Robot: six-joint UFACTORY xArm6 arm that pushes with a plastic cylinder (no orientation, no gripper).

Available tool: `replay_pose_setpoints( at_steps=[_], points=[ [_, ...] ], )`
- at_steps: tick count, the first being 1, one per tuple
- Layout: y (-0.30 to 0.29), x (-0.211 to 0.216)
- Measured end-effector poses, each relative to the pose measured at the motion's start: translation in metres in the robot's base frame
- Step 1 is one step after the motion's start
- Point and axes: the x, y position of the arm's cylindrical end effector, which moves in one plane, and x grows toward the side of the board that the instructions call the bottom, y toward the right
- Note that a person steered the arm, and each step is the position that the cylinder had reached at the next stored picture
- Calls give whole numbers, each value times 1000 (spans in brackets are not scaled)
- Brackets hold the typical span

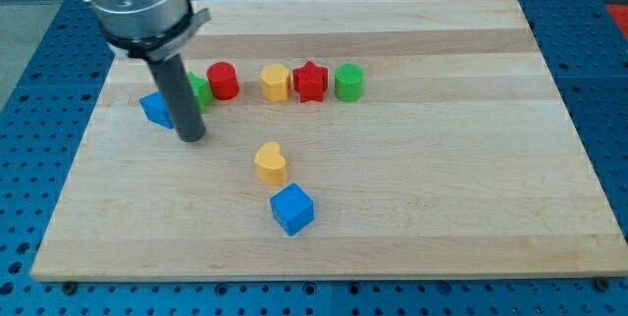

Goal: Separate the green star from the triangle

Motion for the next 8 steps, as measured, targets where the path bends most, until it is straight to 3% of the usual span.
replay_pose_setpoints(
  at_steps=[2, 4, 6, 8],
  points=[
    [-35, -39],
    [-35, -62],
    [-20, -20],
    [11, -39]
  ],
)
